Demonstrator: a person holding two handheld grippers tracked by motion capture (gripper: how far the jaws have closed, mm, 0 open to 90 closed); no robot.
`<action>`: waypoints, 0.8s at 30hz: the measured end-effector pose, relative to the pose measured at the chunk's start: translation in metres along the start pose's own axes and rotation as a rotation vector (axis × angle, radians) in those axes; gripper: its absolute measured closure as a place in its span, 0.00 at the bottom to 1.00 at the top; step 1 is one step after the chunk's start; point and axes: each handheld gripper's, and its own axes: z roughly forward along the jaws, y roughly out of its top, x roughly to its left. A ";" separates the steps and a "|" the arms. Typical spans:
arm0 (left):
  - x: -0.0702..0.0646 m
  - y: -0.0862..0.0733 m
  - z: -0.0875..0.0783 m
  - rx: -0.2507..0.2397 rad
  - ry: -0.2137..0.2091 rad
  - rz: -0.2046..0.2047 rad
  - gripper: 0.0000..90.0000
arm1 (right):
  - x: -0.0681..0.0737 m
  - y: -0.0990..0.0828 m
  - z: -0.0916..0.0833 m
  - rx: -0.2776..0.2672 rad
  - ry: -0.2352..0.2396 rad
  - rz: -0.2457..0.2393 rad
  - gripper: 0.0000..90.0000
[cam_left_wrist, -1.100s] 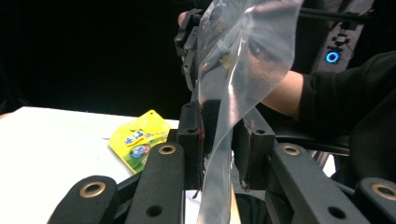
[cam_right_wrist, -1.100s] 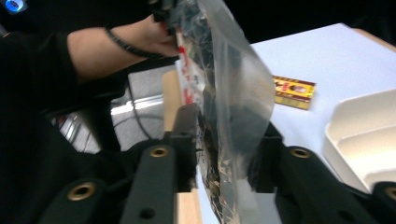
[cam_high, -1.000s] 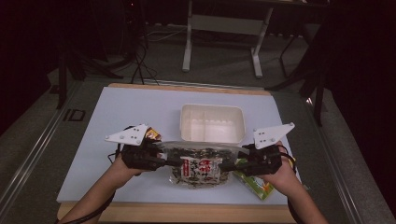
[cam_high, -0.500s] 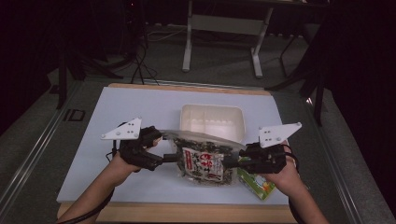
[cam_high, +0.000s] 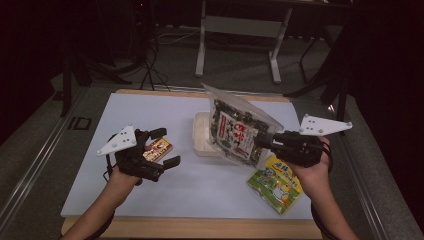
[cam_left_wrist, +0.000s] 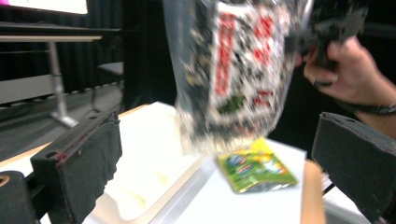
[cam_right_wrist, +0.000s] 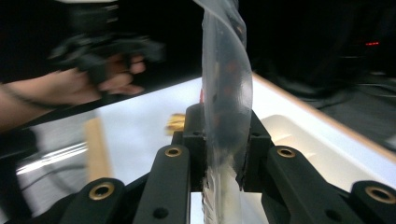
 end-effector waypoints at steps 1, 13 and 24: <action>-0.002 -0.001 -0.001 0.012 0.022 0.018 0.02 | -0.002 0.001 0.000 -0.007 -0.029 0.006 0.86; -0.007 -0.025 -0.006 0.038 0.085 -0.010 0.00 | -0.044 -0.009 0.013 -0.051 -0.228 0.108 0.86; -0.018 -0.046 -0.005 0.085 0.051 -0.032 0.00 | -0.071 -0.028 0.030 -0.026 -0.306 0.168 0.86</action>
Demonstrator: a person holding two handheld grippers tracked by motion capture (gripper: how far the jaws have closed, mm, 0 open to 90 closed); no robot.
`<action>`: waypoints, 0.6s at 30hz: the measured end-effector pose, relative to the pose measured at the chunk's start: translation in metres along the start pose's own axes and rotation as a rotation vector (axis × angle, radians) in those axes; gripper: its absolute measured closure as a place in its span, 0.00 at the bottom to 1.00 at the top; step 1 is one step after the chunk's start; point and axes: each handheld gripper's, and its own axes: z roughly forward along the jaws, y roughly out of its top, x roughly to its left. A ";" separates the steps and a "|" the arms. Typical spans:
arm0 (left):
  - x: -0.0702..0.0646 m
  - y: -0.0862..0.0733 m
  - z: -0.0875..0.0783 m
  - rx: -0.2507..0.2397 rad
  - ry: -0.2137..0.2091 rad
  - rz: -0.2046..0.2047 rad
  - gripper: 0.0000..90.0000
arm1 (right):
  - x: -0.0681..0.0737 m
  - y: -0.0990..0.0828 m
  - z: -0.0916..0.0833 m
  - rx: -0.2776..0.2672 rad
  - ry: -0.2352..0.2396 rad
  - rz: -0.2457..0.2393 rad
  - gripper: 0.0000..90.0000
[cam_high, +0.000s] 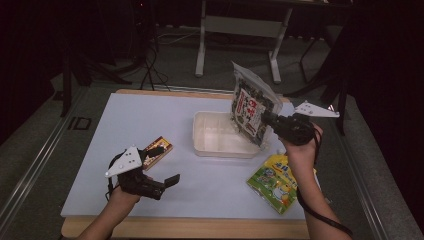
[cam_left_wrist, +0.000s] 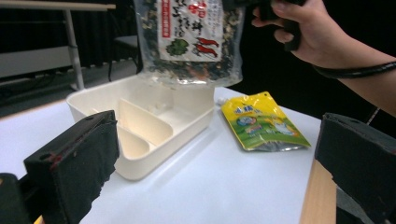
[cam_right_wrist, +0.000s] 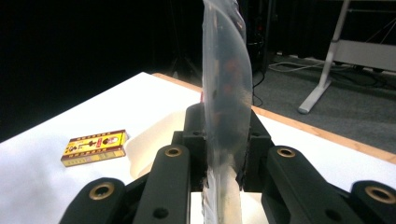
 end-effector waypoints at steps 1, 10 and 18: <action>-0.001 -0.003 0.000 0.000 -0.002 -0.004 0.00 | -0.001 -0.001 0.003 0.005 0.004 0.003 0.86; -0.002 -0.019 0.001 0.015 -0.007 -0.025 0.00 | -0.003 -0.011 0.032 0.032 0.003 -0.002 0.86; 0.001 -0.025 0.001 0.017 -0.002 -0.037 0.00 | -0.009 -0.023 0.055 0.043 0.023 0.003 0.86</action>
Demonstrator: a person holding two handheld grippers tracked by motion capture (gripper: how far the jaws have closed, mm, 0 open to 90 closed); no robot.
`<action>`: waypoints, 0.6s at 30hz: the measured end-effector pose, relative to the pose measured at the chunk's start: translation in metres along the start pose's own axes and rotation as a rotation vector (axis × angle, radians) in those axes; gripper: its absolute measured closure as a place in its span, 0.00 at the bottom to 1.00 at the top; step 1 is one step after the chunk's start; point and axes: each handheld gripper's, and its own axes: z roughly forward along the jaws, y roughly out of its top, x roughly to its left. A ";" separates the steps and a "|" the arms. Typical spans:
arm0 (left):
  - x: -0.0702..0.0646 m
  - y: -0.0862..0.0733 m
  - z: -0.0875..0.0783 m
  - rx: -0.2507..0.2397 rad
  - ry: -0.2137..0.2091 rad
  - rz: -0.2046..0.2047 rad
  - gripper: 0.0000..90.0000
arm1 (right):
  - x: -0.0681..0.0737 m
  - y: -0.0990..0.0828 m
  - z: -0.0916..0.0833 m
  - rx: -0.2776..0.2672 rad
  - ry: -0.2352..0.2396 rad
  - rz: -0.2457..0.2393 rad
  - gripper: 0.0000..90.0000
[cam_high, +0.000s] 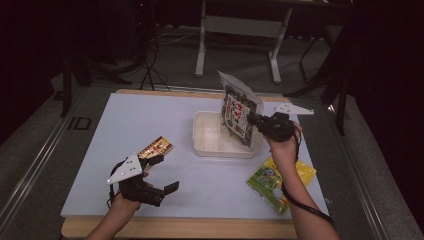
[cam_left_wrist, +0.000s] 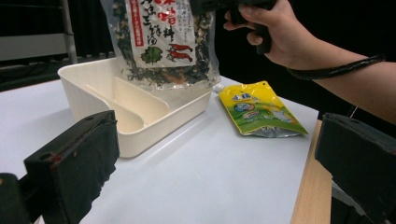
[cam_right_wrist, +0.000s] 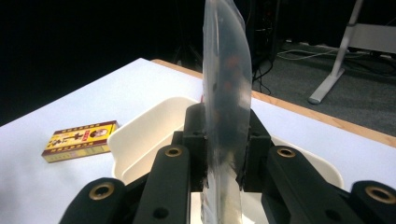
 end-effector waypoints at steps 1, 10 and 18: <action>0.000 -0.001 0.000 0.004 0.000 -0.001 0.00 | -0.001 -0.001 0.003 0.002 0.001 -0.004 0.86; 0.003 -0.002 -0.002 -0.001 0.007 -0.002 0.00 | -0.009 -0.013 0.013 0.008 0.010 0.000 0.86; 0.003 -0.006 -0.001 0.008 0.010 -0.002 0.00 | -0.013 -0.021 0.014 -0.008 0.020 0.024 0.86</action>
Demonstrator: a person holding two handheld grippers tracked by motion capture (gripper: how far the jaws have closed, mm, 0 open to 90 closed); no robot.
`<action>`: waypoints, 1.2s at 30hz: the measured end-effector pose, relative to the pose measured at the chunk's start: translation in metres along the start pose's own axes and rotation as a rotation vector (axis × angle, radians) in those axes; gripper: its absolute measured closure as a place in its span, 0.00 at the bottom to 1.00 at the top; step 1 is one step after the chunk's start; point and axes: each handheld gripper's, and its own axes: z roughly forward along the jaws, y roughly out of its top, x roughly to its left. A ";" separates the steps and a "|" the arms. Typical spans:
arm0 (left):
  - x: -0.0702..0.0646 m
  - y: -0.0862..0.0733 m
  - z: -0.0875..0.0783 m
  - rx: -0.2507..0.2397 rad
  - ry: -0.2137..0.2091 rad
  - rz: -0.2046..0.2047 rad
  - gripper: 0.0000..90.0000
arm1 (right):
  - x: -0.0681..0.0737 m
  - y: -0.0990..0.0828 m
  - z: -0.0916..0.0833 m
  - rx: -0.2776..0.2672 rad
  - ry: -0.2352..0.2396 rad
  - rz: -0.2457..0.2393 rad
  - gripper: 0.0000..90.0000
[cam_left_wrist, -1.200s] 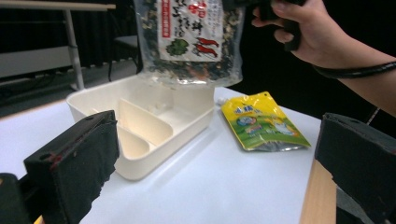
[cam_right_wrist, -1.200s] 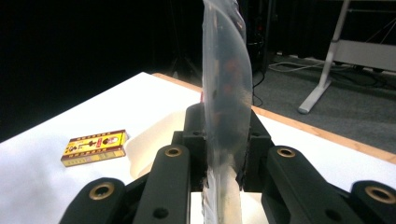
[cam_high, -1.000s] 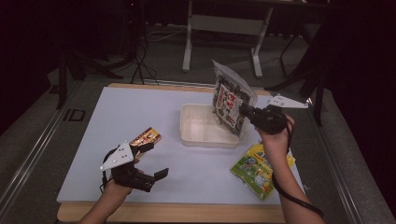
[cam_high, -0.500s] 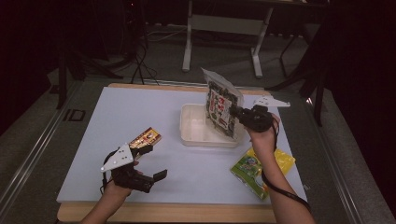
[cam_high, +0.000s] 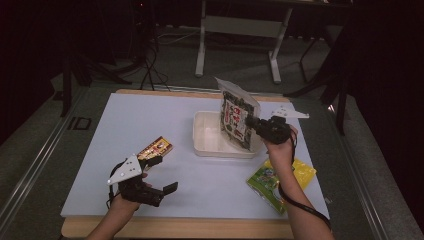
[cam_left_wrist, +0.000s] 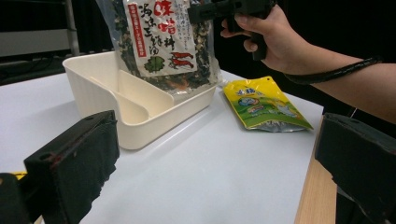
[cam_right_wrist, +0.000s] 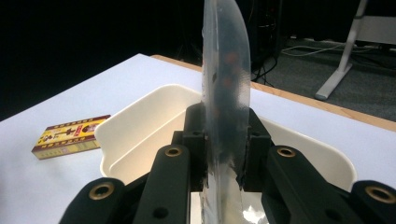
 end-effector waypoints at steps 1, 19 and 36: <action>0.000 0.000 0.000 -0.001 0.002 -0.001 0.00 | -0.001 -0.001 0.000 -0.001 0.002 0.007 0.86; -0.001 -0.005 0.002 0.015 -0.012 -0.010 0.00 | -0.021 -0.020 -0.010 0.005 0.019 0.091 0.85; -0.003 -0.011 0.001 -0.005 -0.009 -0.006 0.00 | -0.005 -0.002 -0.029 0.047 -0.063 0.038 0.57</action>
